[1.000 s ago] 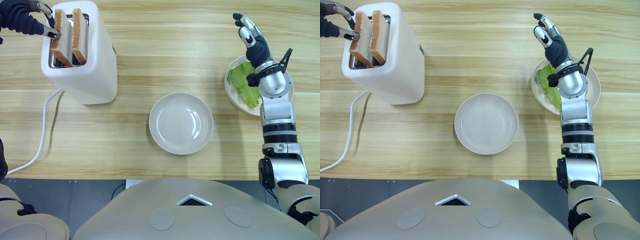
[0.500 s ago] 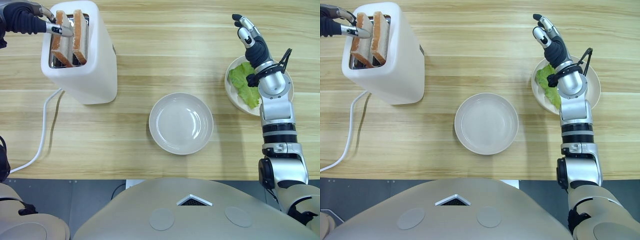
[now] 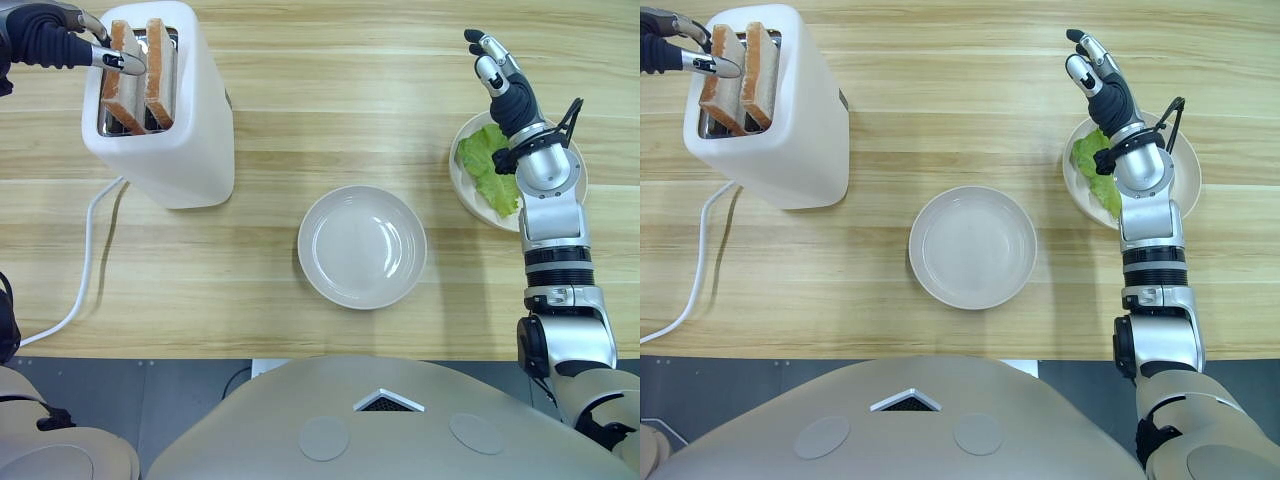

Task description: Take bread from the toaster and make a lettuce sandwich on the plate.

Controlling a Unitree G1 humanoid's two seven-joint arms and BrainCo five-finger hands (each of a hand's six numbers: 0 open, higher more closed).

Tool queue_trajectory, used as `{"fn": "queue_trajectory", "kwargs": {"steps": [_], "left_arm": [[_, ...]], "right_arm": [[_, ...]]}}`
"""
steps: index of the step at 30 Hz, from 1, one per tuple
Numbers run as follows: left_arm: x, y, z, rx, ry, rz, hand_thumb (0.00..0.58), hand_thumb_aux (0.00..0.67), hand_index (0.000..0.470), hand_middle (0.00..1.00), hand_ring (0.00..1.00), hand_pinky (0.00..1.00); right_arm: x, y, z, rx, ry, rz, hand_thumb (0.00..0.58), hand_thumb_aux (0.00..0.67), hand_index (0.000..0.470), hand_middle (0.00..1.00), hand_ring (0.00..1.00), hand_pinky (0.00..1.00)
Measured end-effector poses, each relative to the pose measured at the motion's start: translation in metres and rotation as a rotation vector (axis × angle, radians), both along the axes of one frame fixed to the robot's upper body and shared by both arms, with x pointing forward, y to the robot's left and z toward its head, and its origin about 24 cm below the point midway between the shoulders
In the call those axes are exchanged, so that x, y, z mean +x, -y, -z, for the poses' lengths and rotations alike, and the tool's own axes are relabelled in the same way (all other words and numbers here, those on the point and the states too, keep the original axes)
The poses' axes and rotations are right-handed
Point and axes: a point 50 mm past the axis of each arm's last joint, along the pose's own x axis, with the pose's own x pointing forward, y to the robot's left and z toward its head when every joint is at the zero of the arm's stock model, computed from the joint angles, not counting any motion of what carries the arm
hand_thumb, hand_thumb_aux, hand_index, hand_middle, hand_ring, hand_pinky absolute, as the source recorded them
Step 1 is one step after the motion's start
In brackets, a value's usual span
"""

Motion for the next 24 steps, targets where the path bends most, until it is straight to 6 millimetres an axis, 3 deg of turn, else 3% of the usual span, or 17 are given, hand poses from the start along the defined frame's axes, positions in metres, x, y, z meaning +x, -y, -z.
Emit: {"fn": "queue_trajectory", "kwargs": {"steps": [6,8,13,21,24], "left_arm": [[-0.0013,-0.0029,-0.0038,0.053,0.013,-0.012,0.136,0.084,0.059,0.0,0.0,0.0],[-0.0018,-0.0032,-0.0048,0.06,0.014,-0.012,0.168,0.105,0.074,0.0,0.0,0.0],[-0.0023,-0.0021,-0.0057,0.066,0.014,-0.006,0.172,0.108,0.076,0.0,0.0,0.0],[-0.0022,-0.0031,-0.005,0.087,0.008,-0.01,0.301,0.205,0.144,0.0,0.0,0.0],[-0.0016,-0.0058,-0.0028,0.095,-0.002,-0.021,0.313,0.215,0.151,0.0,0.0,0.0]], "right_arm": [[0.0001,-0.0007,0.0017,-0.003,-0.006,-0.002,0.0,0.0,0.0,0.0,0.0,0.0],[0.0001,-0.0004,0.0022,-0.007,-0.007,0.0,0.0,0.0,0.0,0.0,0.0,0.0],[0.0002,0.0,0.0024,-0.008,-0.006,0.003,0.0,0.0,0.0,0.0,0.0,0.0],[0.0002,0.0003,0.0023,-0.01,-0.005,0.006,0.0,0.0,0.0,0.0,0.0,0.0],[0.0002,0.0002,0.0019,-0.01,-0.003,0.005,0.0,0.0,0.0,0.0,0.0,0.0]]}}
